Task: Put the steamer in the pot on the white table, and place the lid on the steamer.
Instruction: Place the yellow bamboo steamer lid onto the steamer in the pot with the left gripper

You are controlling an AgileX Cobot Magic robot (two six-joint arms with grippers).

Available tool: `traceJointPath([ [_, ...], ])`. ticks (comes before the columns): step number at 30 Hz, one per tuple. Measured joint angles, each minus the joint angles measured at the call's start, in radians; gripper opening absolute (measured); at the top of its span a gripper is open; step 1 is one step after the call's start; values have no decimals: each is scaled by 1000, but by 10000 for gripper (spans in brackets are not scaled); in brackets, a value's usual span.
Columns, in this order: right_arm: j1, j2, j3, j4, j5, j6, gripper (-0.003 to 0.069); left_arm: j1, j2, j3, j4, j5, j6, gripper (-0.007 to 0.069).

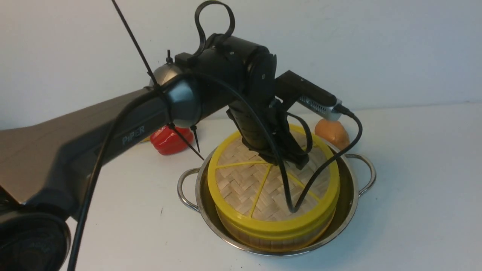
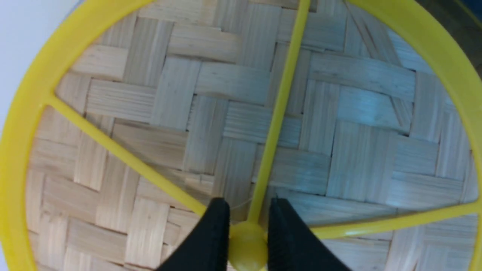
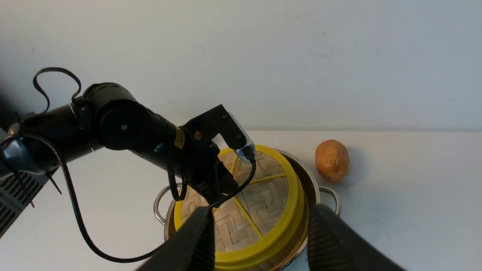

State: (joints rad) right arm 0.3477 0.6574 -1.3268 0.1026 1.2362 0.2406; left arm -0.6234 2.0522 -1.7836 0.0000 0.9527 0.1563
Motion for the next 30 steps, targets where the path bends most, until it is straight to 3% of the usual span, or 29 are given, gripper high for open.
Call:
traceJointPath([
  [30, 0, 0, 1, -10, 0, 4, 344, 1, 20, -15, -45, 15, 53, 120],
])
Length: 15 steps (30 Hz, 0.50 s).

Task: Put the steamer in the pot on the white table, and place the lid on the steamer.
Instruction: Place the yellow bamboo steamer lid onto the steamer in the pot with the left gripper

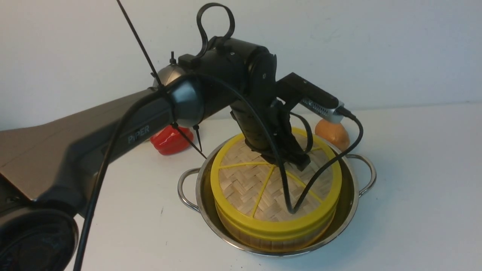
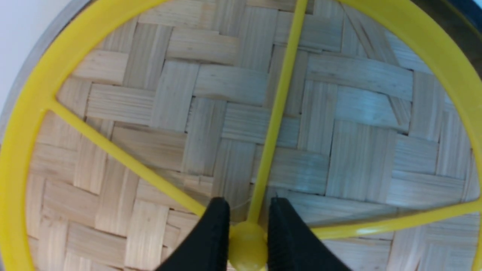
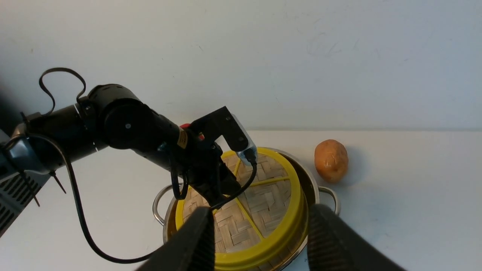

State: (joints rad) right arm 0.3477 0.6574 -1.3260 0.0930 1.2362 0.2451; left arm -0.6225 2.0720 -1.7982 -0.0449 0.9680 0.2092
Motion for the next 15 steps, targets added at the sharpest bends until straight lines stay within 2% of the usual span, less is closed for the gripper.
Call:
traceJointPath([
  [15, 0, 0, 0, -13, 0, 0, 344, 0, 1, 0, -18, 21, 1, 120],
])
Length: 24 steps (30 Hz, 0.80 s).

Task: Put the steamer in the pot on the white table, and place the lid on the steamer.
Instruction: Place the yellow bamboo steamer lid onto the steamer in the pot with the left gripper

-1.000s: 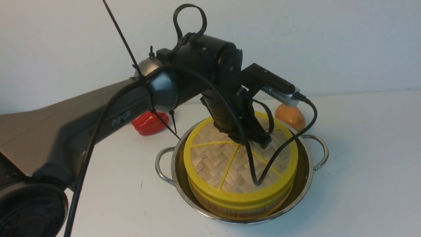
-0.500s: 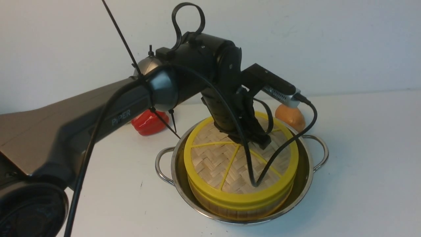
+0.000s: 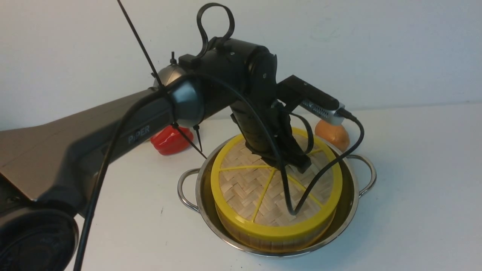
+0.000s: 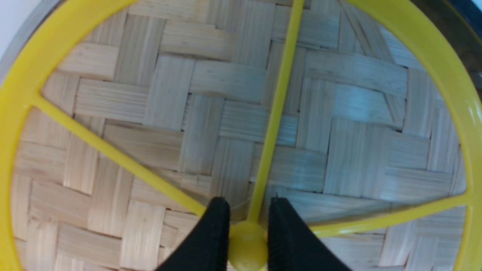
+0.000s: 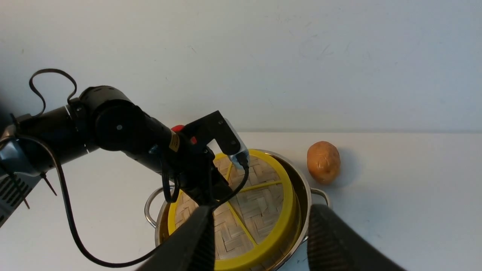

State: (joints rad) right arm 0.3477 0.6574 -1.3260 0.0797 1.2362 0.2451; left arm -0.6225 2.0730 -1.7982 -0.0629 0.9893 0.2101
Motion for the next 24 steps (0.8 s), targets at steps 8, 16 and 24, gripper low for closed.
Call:
traceJointPath([
  [8, 0, 0, 0, 0, 0, 0, 344, 0, 0, 0, 17, -10, -1, 120],
  [16, 0, 0, 0, 0, 0, 0, 344, 0, 0, 1, 18, -20, -1, 120],
  [24, 0, 0, 0, 0, 0, 1, 344, 0, 0, 1, 30, -24, -2, 120],
])
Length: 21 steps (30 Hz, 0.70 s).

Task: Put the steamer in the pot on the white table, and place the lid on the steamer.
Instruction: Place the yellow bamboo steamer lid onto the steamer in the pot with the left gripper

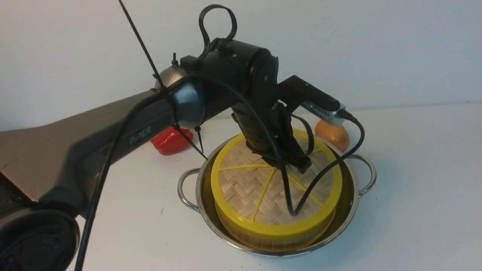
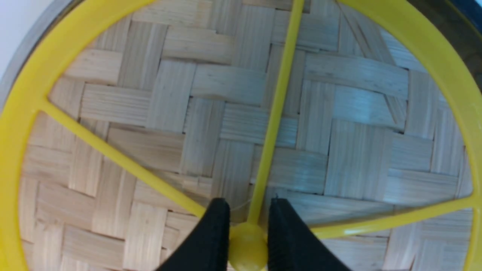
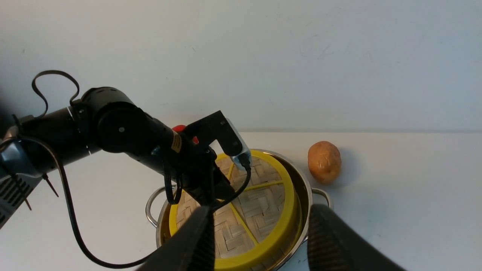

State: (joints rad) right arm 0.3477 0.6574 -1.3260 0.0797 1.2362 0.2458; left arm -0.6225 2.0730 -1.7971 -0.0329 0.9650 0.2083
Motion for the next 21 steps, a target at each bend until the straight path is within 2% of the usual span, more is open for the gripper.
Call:
traceJointPath([
  [21, 0, 0, 0, 0, 0, 3, 344, 0, 1, 2, 11, -18, -1, 120],
])
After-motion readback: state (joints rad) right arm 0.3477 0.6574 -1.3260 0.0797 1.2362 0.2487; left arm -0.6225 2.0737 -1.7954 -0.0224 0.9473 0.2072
